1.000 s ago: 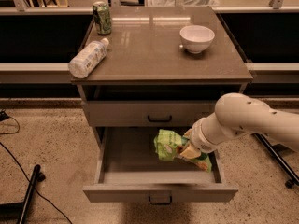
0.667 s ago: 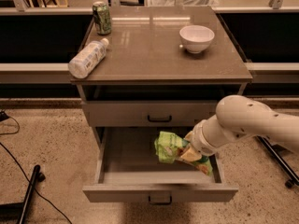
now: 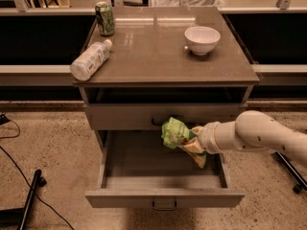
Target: Place green rice chip bag into middle drawer
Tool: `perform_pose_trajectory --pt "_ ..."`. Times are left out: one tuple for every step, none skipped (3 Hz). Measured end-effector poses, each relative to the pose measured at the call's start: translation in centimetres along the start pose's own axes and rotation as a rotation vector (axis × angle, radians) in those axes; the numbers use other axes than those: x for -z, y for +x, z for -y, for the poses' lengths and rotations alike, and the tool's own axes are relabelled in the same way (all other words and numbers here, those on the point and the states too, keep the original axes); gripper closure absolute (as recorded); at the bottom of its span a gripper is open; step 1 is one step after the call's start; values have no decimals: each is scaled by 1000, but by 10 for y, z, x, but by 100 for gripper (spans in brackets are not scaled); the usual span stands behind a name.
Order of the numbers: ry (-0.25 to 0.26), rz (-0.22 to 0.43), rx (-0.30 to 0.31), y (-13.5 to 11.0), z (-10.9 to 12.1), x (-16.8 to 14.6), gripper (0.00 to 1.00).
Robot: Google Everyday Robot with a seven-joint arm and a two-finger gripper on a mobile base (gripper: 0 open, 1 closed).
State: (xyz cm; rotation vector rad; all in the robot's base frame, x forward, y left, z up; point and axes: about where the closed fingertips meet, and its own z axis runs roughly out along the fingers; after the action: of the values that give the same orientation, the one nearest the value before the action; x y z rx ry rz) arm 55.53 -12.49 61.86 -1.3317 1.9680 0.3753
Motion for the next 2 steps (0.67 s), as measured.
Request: perform_pose_trajectory --pt "-40 60 45 42 3 -48 100" --pt "-127 92 146 80 -7 -89 100"
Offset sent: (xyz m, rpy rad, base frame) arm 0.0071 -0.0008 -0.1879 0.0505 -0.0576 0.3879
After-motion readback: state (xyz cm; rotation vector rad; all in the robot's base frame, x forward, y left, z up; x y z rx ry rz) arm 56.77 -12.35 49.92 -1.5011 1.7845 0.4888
